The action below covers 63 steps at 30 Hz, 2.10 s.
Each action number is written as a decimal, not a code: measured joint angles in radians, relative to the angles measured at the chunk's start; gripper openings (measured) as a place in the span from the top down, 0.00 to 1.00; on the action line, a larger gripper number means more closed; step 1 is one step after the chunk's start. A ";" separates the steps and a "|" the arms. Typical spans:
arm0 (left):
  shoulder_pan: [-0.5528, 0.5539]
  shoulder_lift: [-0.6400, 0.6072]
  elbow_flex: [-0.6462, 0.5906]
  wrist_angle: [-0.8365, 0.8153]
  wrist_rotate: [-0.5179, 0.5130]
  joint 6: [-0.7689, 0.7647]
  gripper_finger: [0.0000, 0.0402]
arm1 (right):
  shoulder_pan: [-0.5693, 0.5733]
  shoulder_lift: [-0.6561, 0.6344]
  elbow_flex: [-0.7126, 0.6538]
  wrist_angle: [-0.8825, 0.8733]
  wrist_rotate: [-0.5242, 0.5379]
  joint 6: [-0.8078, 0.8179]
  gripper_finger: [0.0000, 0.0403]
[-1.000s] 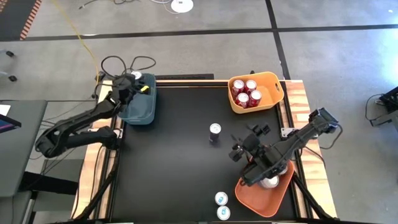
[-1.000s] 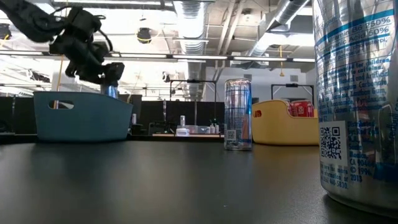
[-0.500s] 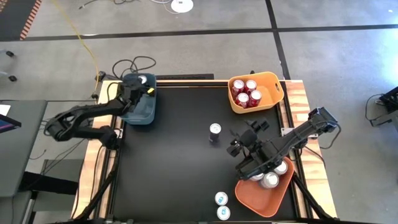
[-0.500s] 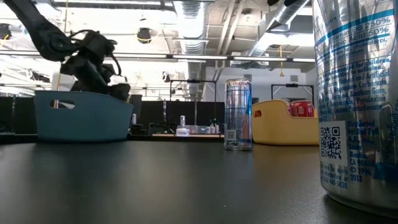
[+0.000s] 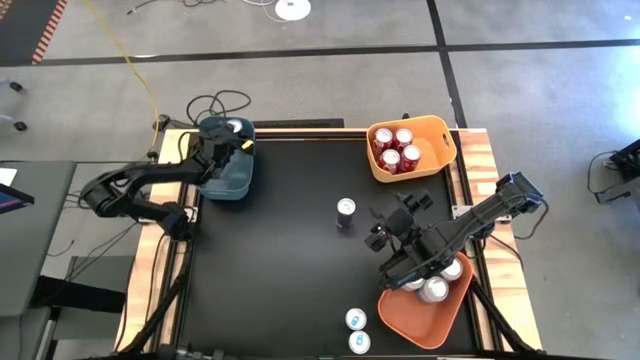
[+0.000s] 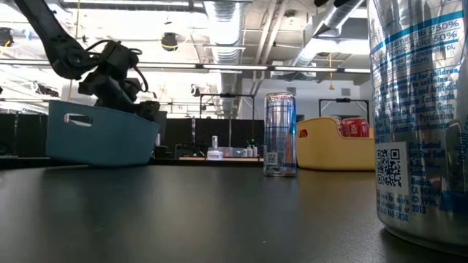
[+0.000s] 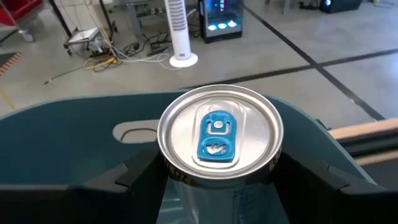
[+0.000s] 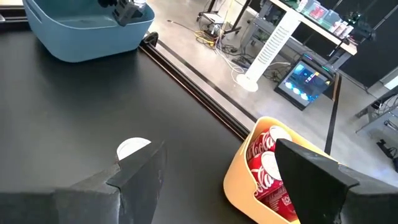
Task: Sort soda cans
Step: Put the middle top blue soda can into the blue bin, then put the top blue soda can into the blue bin
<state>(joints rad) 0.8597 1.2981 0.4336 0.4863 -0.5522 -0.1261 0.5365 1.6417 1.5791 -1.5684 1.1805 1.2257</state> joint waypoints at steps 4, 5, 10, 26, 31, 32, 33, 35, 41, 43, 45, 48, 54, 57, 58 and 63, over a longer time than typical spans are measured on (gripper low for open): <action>-0.005 -0.046 -0.004 -0.037 0.013 0.017 0.37 | 0.000 0.000 0.000 0.000 0.000 0.001 0.22; -0.005 -0.057 -0.004 -0.046 0.017 0.019 0.37 | 0.000 0.000 0.000 0.000 0.000 0.001 0.22; -0.005 -0.097 -0.004 -0.088 0.014 0.039 0.30 | 0.000 0.000 0.000 0.001 -0.001 0.003 0.22; -0.015 -0.213 -0.003 -0.151 0.012 0.043 0.16 | 0.012 0.000 0.000 0.001 -0.005 0.004 0.22; -0.056 -0.368 0.026 -0.247 0.045 0.078 0.16 | 0.021 0.000 0.000 0.003 0.001 0.004 0.22; -0.067 -0.396 0.037 -0.269 0.080 0.081 0.16 | 0.021 0.000 0.000 0.004 0.004 0.004 0.22; -0.079 -0.421 0.045 -0.288 0.126 0.081 0.16 | 0.021 0.000 0.000 0.005 0.012 0.007 0.22; -0.110 -0.469 0.050 -0.301 0.271 0.081 0.16 | 0.021 0.000 0.000 0.005 0.024 0.029 0.22; -0.259 -0.510 0.050 -0.305 0.644 0.039 0.16 | 0.042 -0.007 0.000 0.005 0.026 0.069 0.22; -0.340 -0.495 0.039 -0.261 0.663 0.026 0.16 | 0.062 -0.014 0.000 -0.001 0.026 0.075 0.22; -0.431 -0.472 0.007 -0.140 0.652 -0.002 0.16 | 0.091 -0.020 0.000 -0.002 0.026 0.078 0.22; -0.579 -0.407 -0.028 0.053 0.592 -0.011 0.16 | 0.138 -0.035 0.000 -0.002 0.026 0.118 0.22; -0.787 -0.219 -0.046 0.254 0.381 0.031 0.16 | 0.232 -0.069 0.000 -0.002 0.050 0.174 0.22; -0.839 -0.105 -0.036 0.368 0.314 0.045 0.16 | 0.265 -0.071 0.000 -0.002 0.106 0.180 0.22; -0.846 -0.071 -0.028 0.394 0.311 0.050 0.16 | 0.272 -0.071 0.000 -0.002 0.119 0.186 0.22; -0.853 0.096 0.041 0.452 0.312 0.063 0.16 | 0.281 -0.071 0.000 -0.002 0.128 0.187 0.22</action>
<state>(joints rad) 0.0063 1.3943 0.4741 0.9385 -0.2399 -0.0632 0.8172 1.5702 1.5795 -1.5707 1.3083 1.4129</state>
